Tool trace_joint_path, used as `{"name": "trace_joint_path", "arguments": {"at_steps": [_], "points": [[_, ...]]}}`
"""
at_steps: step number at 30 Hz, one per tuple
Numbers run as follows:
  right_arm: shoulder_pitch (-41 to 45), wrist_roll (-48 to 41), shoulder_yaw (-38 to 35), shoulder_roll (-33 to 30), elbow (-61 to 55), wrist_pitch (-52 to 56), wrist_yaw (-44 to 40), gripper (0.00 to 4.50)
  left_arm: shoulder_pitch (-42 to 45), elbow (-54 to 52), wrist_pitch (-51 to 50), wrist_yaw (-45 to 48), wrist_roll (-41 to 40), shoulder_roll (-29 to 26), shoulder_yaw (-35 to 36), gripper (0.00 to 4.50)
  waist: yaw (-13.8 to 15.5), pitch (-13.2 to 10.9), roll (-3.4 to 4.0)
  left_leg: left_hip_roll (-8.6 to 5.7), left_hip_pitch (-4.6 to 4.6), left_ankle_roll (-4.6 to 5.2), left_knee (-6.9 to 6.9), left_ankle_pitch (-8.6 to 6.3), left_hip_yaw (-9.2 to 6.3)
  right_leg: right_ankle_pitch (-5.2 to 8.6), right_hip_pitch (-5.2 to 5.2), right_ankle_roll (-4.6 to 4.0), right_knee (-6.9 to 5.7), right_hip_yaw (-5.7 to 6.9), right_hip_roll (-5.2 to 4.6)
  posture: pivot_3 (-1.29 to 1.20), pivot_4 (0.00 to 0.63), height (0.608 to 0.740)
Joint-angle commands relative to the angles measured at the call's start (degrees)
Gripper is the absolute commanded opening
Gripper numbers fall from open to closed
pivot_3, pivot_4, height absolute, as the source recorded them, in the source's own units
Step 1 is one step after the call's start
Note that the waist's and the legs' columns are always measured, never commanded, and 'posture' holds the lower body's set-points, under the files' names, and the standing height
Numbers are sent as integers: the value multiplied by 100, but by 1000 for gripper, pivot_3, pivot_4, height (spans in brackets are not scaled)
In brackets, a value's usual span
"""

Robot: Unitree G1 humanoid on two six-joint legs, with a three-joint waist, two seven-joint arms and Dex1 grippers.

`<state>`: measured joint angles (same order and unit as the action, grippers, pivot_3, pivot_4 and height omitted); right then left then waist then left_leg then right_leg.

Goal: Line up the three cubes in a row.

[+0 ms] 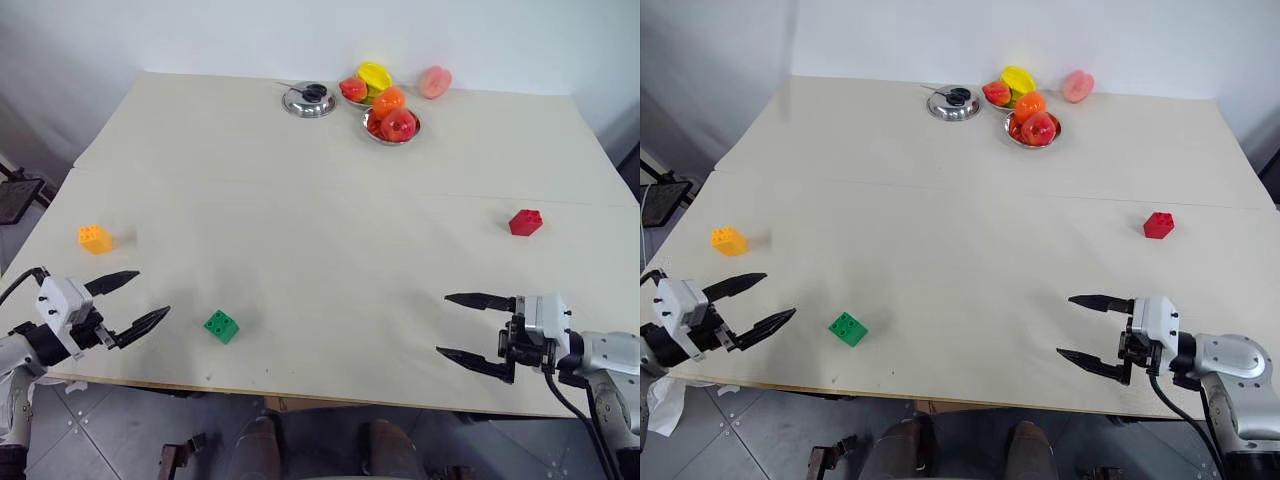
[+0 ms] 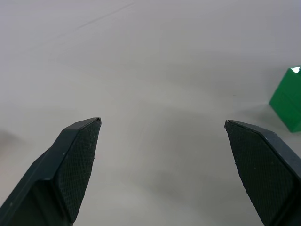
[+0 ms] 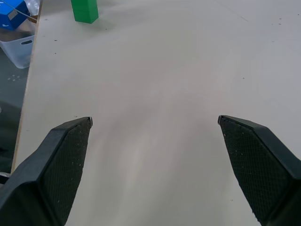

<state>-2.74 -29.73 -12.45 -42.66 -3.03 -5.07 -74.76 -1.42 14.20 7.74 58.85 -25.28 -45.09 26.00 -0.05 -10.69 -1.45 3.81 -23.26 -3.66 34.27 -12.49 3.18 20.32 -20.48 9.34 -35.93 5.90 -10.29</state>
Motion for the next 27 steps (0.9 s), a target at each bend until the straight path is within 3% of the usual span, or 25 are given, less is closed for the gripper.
{"name": "trace_joint_path", "arguments": {"at_steps": [1, 6, 12, 18, 22, 27], "points": [[13, -25, -55, 38, -30, -130, -18, 4500, 125, 102, 316, -95, 81, 10, 123, 4484, 1, 0, 0, 0, 0, 0, 0, 0, 0, 0, 0, 0, 0, 0, 0, 0, 150, 740], [-46, -98, -221, 159, -87, -140, 210, 4500, 291, -87, 14, -138, -427, 173, 276, 4484, 1, 0, 0, 0, 0, 0, 2, 0, 0, 0, 1, 0, -2, 0, 0, 0, 150, 740], [-207, -566, -1153, 789, -443, 267, 1780, 4500, 766, -1077, -1029, -211, -1002, 267, -73, 4484, 9, 0, -1, 0, -1, 0, 12, 0, -4, 0, 5, 0, -8, -1, 0, 0, 150, 740], [-355, -294, -1831, 1305, -81, -74, 2861, 4500, 1239, -1566, -1244, 48, -915, 394, -774, 4484, 81, 3, 0, -1, 0, 0, 16, -2, -1, -1, 7, 1, -7, -4, 0, 0, 150, 740], [-542, 432, -2121, 1798, 91, -374, 4173, 4500, 1638, -1604, -1239, 119, -837, 583, -1125, 4484, 71, 3, 1, 1, 0, -1, 15, -1, 0, -1, 4, 1, -9, -6, 3, 0, 150, 740], [-57, 871, -1910, 1502, -61, 653, 5112, 4500, 1693, -1494, -1165, 57, -650, 800, -1344, 4484, -48, 4, 11, 1, 5, 0, 16, -1, 9, -1, 2, 1, -12, -18, 3, 0, 150, 740]]}}
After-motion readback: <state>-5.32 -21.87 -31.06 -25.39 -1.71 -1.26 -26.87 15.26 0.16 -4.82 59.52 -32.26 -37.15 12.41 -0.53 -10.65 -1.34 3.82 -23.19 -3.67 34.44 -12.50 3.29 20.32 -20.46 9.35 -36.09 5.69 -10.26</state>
